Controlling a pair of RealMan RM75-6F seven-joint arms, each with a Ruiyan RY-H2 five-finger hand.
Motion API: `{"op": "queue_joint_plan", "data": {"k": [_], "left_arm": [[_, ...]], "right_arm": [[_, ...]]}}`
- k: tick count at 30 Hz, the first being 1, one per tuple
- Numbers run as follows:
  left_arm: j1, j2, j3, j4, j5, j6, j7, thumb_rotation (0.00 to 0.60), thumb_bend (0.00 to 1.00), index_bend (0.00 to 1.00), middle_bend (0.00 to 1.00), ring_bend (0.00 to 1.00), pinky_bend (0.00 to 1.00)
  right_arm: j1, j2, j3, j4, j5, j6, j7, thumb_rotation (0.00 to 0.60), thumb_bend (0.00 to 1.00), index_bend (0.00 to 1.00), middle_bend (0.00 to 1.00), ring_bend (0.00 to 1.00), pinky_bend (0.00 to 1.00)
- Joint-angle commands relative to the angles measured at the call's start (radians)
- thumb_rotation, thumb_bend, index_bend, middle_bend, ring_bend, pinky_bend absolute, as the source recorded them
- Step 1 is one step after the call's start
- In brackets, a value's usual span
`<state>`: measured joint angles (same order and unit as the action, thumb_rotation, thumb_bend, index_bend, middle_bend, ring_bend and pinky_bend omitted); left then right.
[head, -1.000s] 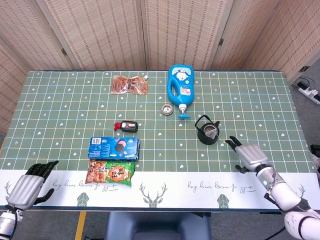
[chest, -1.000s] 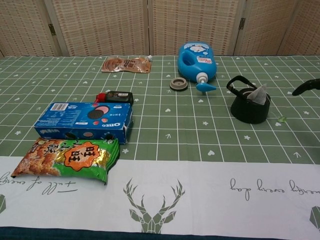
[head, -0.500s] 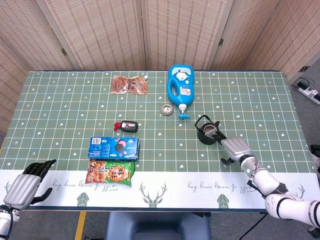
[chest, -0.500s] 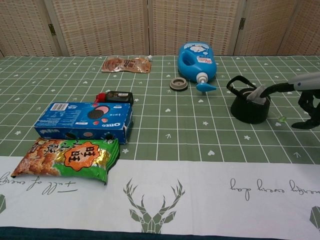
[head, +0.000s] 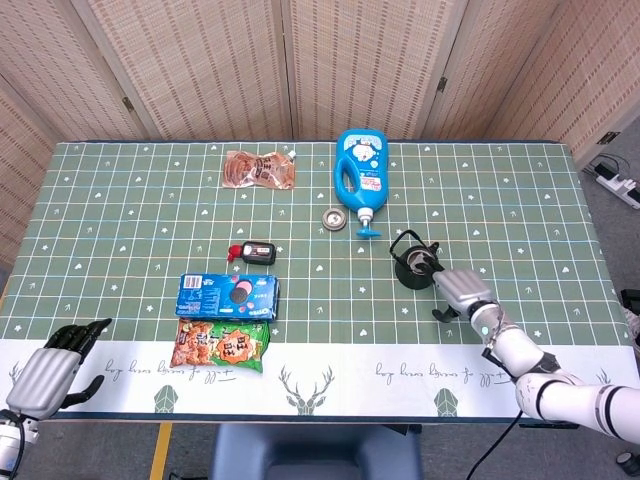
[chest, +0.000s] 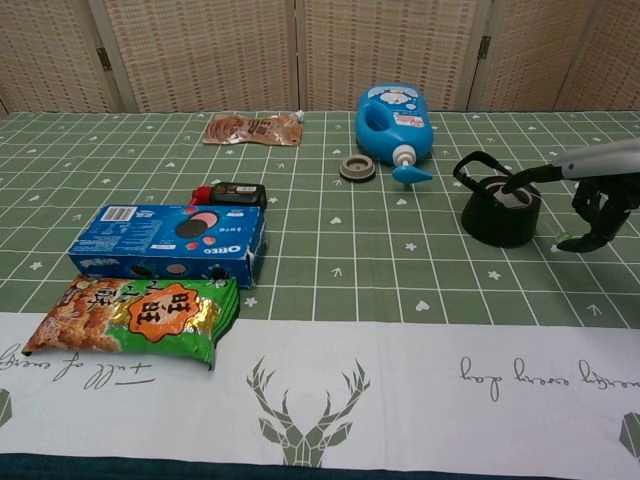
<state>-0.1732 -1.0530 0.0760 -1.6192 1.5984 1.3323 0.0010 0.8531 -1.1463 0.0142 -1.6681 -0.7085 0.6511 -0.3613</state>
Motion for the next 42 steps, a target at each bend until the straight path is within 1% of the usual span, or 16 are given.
{"op": "queue_joint_plan", "data": {"k": [1, 8, 21, 24, 26, 30, 33, 37, 38, 40, 42], "left_arm": [[0.000, 0.001, 0.000, 0.000, 0.002, 0.000, -0.003, 0.600, 0.33, 0.00, 0.10, 0.14, 0.13], [0.000, 0.002, 0.002, 0.000, 0.003, -0.001, -0.001, 0.600, 0.33, 0.00, 0.10, 0.14, 0.13], [0.000, 0.004, 0.001, 0.001, 0.003, 0.001, -0.010, 0.600, 0.33, 0.00, 0.10, 0.14, 0.13], [0.001, 0.005, 0.001, 0.001, 0.005, 0.004, -0.012, 0.600, 0.33, 0.00, 0.10, 0.14, 0.13], [0.001, 0.005, 0.001, 0.001, 0.006, 0.005, -0.013, 0.600, 0.33, 0.00, 0.10, 0.14, 0.13], [0.001, 0.003, 0.001, 0.002, 0.006, 0.003, -0.006, 0.600, 0.33, 0.00, 0.10, 0.14, 0.13], [0.000, -0.001, 0.002, 0.001, 0.005, -0.001, 0.008, 0.600, 0.33, 0.00, 0.10, 0.14, 0.13], [0.001, -0.007, 0.001, 0.000, 0.001, -0.003, 0.027, 0.600, 0.33, 0.00, 0.10, 0.14, 0.13], [0.001, -0.008, 0.000, 0.000, -0.002, -0.005, 0.031, 0.600, 0.33, 0.00, 0.10, 0.14, 0.13], [0.000, -0.011, -0.001, 0.000, -0.005, -0.007, 0.039, 0.600, 0.33, 0.00, 0.10, 0.14, 0.13], [0.001, -0.015, -0.002, -0.001, -0.008, -0.007, 0.048, 0.600, 0.33, 0.00, 0.10, 0.14, 0.13]], "right_arm": [[0.012, -0.007, -0.010, 0.005, 0.016, 0.000, -0.007, 0.600, 0.40, 0.06, 0.00, 0.71, 0.44], [0.045, -0.031, -0.037, 0.024, 0.067, 0.005, -0.028, 0.600, 0.40, 0.07, 0.00, 0.71, 0.44], [0.086, -0.073, -0.058, 0.071, 0.121, 0.003, -0.035, 0.600, 0.40, 0.07, 0.00, 0.71, 0.44], [0.089, -0.074, -0.060, 0.067, 0.119, 0.007, -0.029, 0.600, 0.40, 0.07, 0.00, 0.71, 0.44], [0.080, -0.055, -0.055, 0.043, 0.100, 0.021, -0.014, 0.600, 0.40, 0.08, 0.00, 0.71, 0.44], [0.039, 0.023, -0.051, -0.049, 0.022, 0.078, 0.017, 0.600, 0.40, 0.08, 0.00, 0.71, 0.44], [-0.012, 0.102, -0.043, -0.141, -0.069, 0.137, 0.060, 0.600, 0.40, 0.08, 0.00, 0.71, 0.44], [-0.106, 0.205, -0.042, -0.254, -0.235, 0.248, 0.129, 0.600, 0.40, 0.08, 0.00, 0.71, 0.43], [-0.144, 0.230, -0.050, -0.281, -0.299, 0.301, 0.140, 0.600, 0.40, 0.08, 0.00, 0.70, 0.42], [-0.209, 0.254, -0.072, -0.308, -0.399, 0.403, 0.130, 0.600, 0.40, 0.07, 0.00, 0.63, 0.37], [-0.298, 0.254, -0.102, -0.319, -0.501, 0.546, 0.099, 0.600, 0.40, 0.05, 0.00, 0.50, 0.27]]}}
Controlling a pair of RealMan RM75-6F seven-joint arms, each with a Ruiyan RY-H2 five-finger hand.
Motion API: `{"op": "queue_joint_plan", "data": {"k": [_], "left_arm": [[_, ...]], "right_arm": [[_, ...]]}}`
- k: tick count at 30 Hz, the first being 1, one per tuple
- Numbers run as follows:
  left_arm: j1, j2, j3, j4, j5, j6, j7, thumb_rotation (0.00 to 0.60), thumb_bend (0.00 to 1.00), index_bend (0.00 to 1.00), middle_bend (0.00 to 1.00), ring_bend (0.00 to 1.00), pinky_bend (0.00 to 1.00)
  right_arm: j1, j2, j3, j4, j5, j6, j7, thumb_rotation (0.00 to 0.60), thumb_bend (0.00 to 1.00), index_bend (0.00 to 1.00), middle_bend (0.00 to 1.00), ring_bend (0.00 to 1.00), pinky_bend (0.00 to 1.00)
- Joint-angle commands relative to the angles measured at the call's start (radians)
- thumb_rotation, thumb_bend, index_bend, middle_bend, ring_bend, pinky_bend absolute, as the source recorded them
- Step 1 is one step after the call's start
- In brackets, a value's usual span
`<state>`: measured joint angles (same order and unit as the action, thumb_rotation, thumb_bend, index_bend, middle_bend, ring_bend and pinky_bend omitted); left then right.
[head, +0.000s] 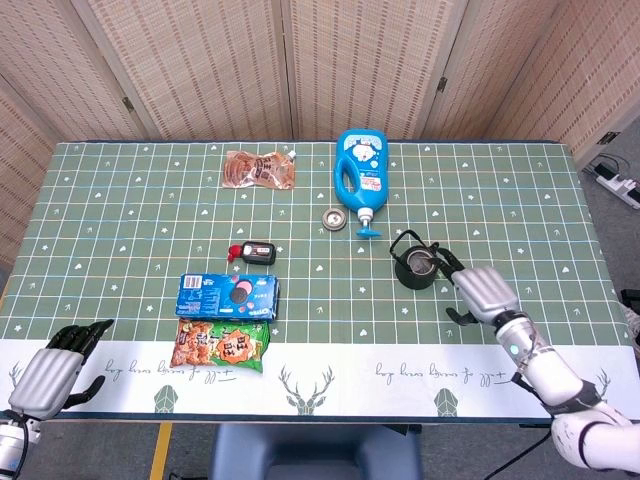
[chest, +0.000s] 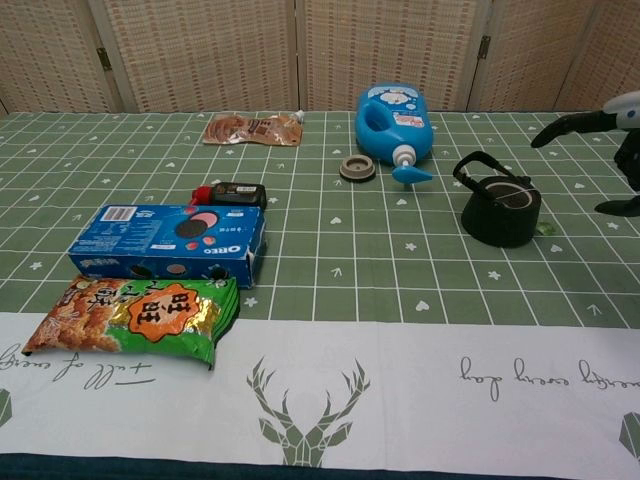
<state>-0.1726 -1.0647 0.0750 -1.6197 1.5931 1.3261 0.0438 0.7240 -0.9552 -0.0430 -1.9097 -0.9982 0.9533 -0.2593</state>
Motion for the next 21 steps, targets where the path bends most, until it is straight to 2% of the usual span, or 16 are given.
{"op": "queue_joint_plan", "data": {"k": [1, 6, 10, 13, 16, 21], "left_arm": [[0.002, -0.004, -0.002, -0.002, -0.006, 0.000, 0.011, 0.600, 0.33, 0.00, 0.10, 0.14, 0.13], [0.006, -0.006, -0.006, -0.003, -0.014, 0.006, 0.018, 0.600, 0.33, 0.00, 0.10, 0.14, 0.13], [0.006, -0.014, -0.004, -0.002, -0.011, 0.004, 0.037, 0.600, 0.33, 0.00, 0.10, 0.14, 0.13], [0.005, -0.020, -0.003, -0.005, -0.007, 0.004, 0.052, 0.600, 0.33, 0.00, 0.10, 0.14, 0.13], [0.010, -0.022, -0.001, -0.008, -0.001, 0.014, 0.060, 0.600, 0.33, 0.00, 0.10, 0.14, 0.13], [0.014, -0.021, 0.000, -0.010, 0.005, 0.023, 0.059, 0.600, 0.33, 0.00, 0.10, 0.14, 0.13]], "right_arm": [[-0.224, 0.049, -0.063, -0.071, -0.258, 0.325, -0.027, 0.600, 0.40, 0.03, 0.00, 0.44, 0.22], [-0.419, -0.045, -0.115, 0.033, -0.392, 0.572, -0.043, 0.600, 0.40, 0.01, 0.00, 0.21, 0.02], [-0.554, -0.137, -0.129, 0.190, -0.437, 0.709, 0.006, 0.600, 0.40, 0.00, 0.00, 0.04, 0.00], [-0.611, -0.169, -0.130, 0.265, -0.435, 0.737, 0.050, 0.600, 0.40, 0.00, 0.00, 0.00, 0.00], [-0.633, -0.165, -0.116, 0.280, -0.452, 0.755, 0.087, 0.600, 0.40, 0.00, 0.00, 0.00, 0.00], [-0.645, -0.153, -0.096, 0.285, -0.457, 0.722, 0.122, 0.600, 0.40, 0.00, 0.00, 0.00, 0.00]]}}
